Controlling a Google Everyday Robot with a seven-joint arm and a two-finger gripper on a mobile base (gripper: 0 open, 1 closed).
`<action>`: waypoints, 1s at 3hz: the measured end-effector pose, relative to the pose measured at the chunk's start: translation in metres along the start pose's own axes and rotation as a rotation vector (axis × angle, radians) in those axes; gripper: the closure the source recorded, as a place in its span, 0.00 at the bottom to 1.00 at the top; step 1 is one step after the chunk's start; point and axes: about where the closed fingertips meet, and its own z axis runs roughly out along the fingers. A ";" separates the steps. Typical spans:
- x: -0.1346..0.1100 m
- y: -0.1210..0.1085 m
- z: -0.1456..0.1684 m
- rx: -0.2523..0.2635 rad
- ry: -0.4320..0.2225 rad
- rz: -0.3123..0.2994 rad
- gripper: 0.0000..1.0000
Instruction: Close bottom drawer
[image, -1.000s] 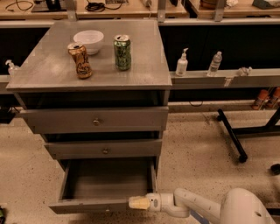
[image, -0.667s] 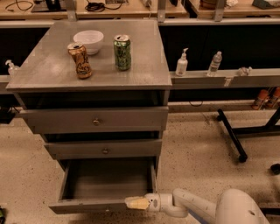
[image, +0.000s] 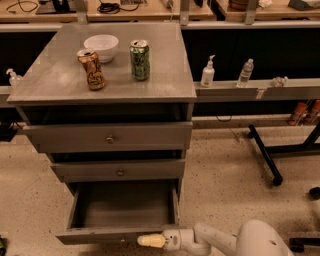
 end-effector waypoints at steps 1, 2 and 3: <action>0.015 -0.006 -0.001 0.015 0.011 0.001 0.88; 0.044 -0.019 0.011 0.134 -0.028 -0.100 1.00; 0.059 -0.045 0.027 0.200 -0.037 -0.125 1.00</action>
Offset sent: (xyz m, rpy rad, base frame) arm -0.0366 0.0212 -0.0584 -0.2770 -0.2757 -0.2788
